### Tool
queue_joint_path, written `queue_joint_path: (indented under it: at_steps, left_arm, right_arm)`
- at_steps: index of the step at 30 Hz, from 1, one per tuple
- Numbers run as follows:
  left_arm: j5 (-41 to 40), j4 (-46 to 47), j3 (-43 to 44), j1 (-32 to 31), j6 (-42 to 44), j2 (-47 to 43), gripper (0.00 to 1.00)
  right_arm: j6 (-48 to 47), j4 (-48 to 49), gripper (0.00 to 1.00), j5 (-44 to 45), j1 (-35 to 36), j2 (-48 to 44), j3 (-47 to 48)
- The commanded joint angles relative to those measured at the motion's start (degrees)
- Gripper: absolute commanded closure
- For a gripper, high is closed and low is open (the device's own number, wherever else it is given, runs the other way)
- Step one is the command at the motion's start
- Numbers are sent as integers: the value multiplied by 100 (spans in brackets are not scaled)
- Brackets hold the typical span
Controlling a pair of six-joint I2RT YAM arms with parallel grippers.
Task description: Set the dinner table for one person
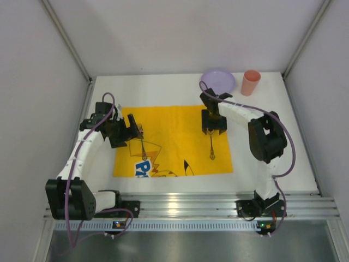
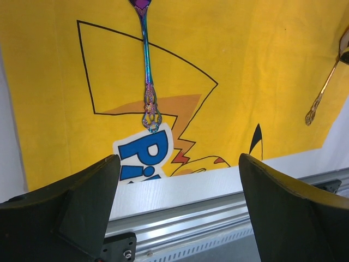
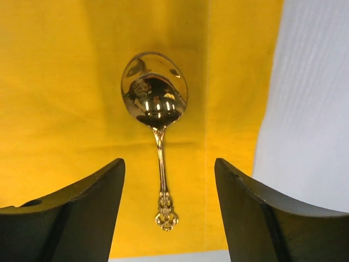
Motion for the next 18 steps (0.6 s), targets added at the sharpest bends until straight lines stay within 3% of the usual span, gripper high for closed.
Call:
queue_joint_path:
  at_steps: [1, 5, 12, 18]
  left_arm:
    - [37, 81, 129, -17, -66, -41, 5]
    - [37, 213, 59, -17, -48, -5, 5]
    - [125, 546, -257, -17, -13, 56, 5]
    - [230, 916, -381, -17, 5, 328, 5]
  right_arm:
    - [18, -238, 32, 217, 36, -842, 562]
    - [18, -344, 29, -98, -166, -879, 1336]
    - [150, -564, 31, -670, -974, 139, 3163]
    - [888, -186, 33, -1444, -1844, 1026, 3744]
